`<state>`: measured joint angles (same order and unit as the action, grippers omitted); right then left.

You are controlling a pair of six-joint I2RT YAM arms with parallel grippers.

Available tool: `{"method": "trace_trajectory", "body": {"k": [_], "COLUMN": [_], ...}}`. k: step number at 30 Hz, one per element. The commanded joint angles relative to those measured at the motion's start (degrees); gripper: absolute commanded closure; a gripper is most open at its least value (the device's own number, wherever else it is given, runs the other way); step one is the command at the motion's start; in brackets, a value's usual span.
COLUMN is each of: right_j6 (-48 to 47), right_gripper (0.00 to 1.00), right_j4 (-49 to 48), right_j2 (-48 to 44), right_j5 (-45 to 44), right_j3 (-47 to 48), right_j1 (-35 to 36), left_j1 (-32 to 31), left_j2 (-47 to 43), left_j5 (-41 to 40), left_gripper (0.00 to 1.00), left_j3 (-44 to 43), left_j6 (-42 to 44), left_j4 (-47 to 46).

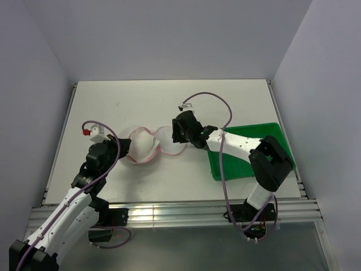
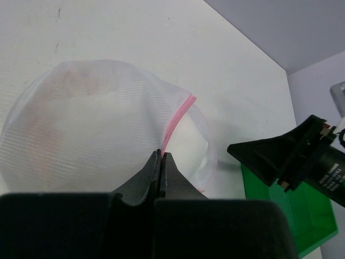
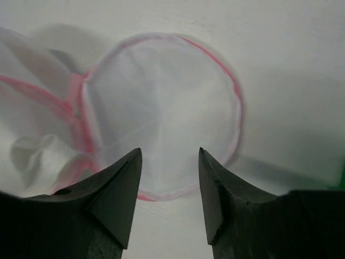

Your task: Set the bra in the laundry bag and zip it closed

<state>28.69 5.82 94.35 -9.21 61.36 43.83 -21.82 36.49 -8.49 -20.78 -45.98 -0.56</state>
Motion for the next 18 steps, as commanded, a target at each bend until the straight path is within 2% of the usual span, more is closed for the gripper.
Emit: {"method": "trace_trajectory", "body": {"k": [1, 3, 7, 9, 18], "right_j6": [0.93, 1.37, 1.90, 2.33, 3.92], "right_gripper": [0.48, 0.48, 0.40, 0.40, 0.52], "right_j4": [2.70, 2.79, 2.79, 2.79, -1.52], "right_j2": [1.89, 3.55, 6.02, 7.42, 11.73], "right_j5": [-9.22, -10.73, -12.85, -12.76, -6.35], "right_j3": [-0.45, -0.81, -0.72, -0.37, -0.19], "right_j1": [0.02, -0.06, -0.33, -0.59, -2.70], "left_j1": [0.03, 0.03, 0.03, 0.03, 0.03], "left_j2": [-0.90, -0.90, -1.33, -1.51, -0.89], "left_j5": [-0.56, -0.21, -0.03, 0.05, 0.67], "left_gripper": [1.00, 1.00, 1.00, 1.00, 1.00], "left_j3": [0.56, 0.91, 1.70, 1.79, 1.97], "left_j6": [0.01, 0.01, 0.01, 0.18, 0.27], "left_j4": [-0.32, -0.41, -0.41, -0.41, -0.94]}}
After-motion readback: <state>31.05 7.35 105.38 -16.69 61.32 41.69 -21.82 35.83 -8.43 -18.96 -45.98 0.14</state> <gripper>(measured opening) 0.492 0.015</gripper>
